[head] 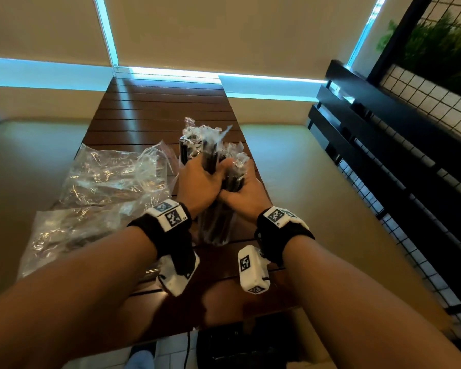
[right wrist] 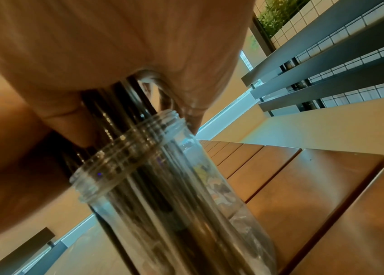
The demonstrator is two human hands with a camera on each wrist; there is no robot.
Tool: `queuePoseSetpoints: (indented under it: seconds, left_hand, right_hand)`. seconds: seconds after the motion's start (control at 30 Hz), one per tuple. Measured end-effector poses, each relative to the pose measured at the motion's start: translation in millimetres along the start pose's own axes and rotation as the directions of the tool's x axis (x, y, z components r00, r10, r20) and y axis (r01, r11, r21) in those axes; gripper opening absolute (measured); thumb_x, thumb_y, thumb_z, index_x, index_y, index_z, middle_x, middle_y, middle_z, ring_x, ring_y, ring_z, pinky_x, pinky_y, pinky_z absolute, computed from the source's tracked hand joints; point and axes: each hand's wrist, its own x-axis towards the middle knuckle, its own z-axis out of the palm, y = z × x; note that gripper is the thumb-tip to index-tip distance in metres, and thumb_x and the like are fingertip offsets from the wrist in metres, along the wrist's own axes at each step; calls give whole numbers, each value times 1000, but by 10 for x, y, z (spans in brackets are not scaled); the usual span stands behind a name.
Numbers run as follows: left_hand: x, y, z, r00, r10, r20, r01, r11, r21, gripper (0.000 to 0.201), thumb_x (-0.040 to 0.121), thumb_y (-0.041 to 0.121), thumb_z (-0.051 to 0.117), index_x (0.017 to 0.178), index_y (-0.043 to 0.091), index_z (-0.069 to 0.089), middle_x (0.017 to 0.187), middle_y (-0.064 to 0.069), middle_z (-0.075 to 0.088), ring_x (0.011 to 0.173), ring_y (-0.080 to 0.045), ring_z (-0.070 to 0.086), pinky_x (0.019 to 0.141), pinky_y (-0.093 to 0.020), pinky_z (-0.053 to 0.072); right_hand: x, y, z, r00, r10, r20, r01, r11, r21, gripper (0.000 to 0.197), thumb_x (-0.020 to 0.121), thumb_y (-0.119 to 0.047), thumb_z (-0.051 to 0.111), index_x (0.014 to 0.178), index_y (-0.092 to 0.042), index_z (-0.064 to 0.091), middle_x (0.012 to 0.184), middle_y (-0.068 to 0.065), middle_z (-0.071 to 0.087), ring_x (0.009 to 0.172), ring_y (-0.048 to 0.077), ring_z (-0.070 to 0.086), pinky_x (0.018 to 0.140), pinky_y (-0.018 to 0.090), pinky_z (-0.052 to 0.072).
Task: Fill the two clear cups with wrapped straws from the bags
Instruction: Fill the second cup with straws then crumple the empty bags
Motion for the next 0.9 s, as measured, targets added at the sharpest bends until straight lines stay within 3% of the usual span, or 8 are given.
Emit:
queuePoseSetpoints:
  seconds: [0.1, 0.23, 0.33, 0.47, 0.6, 0.67, 0.77, 0.9]
  left_hand:
    - [-51, -85, -14, 1000, -30, -3, 30, 997, 66, 38, 85, 58, 63, 78, 20, 62, 68, 11, 62, 67, -7, 61, 59, -16, 44]
    - [5, 58, -73, 993, -116, -7, 112, 972, -207, 29, 84, 44, 73, 94, 17, 67, 91, -1, 72, 86, -13, 71, 80, -35, 59]
    - [104, 250, -124, 980, -189, -63, 158, 931, -328, 29, 88, 35, 70, 90, 7, 68, 85, -9, 73, 82, -22, 72, 81, -47, 60]
    - [240, 411, -184, 988, -153, -5, 143, 938, -315, 33, 73, 53, 76, 78, 21, 67, 79, -1, 71, 79, -22, 71, 80, -47, 59]
    - [207, 407, -196, 986, -165, 11, 161, 945, -283, 29, 80, 44, 75, 83, 16, 69, 82, -9, 73, 79, -21, 71, 79, -52, 58]
    - [226, 402, -205, 983, -183, -21, 170, 945, -280, 30, 86, 39, 72, 86, 9, 68, 83, -15, 70, 76, -26, 69, 78, -51, 58]
    - [330, 483, -271, 979, -201, -1, 190, 925, -330, 23, 89, 37, 70, 85, 14, 66, 75, 0, 67, 72, -14, 66, 73, -36, 58]
    - [480, 639, -330, 977, -206, 63, 215, 916, -340, 17, 90, 33, 69, 82, 20, 62, 71, 6, 60, 68, -7, 61, 66, -26, 52]
  right_hand:
    - [3, 25, -5, 1000, -9, 28, 9, 1000, 13, 85, 66, -35, 82, 134, -34, 31, 116, -7, 65, 99, 8, 64, 77, 18, 52]
    - [32, 61, 2, 1000, -5, 31, 5, 1000, -30, 79, 66, -30, 83, 129, -33, 35, 112, -5, 64, 96, 9, 64, 64, 10, 44]
    - [53, 82, 34, 1000, -9, 23, 10, 999, -43, 74, 65, -35, 81, 124, -36, 35, 110, -4, 64, 97, 12, 64, 71, 17, 49]
    - [51, 46, 93, 999, 9, 32, -9, 1000, -4, 101, 51, -45, 87, 133, -41, 29, 124, -5, 54, 113, 18, 57, 91, 44, 54]
    - [-34, -97, 28, 997, -54, -50, 52, 998, -25, 126, 52, -50, 89, 150, -36, 10, 144, -2, 27, 129, 15, 35, 104, 35, 37]
    - [-106, -217, -8, 968, -191, -163, 177, 979, -99, 121, 54, -57, 87, 148, -33, 14, 143, -1, 25, 131, 17, 35, 105, 35, 38]
    - [-92, -342, 11, 884, -367, -288, 309, 923, -230, 90, 58, -61, 81, 128, -25, 38, 131, 2, 34, 120, 19, 42, 97, 41, 48]
    - [-48, -510, 74, 882, -446, -155, 296, 778, -554, 57, 66, -72, 67, 96, -25, 59, 120, 2, 49, 110, 21, 45, 88, 45, 45]
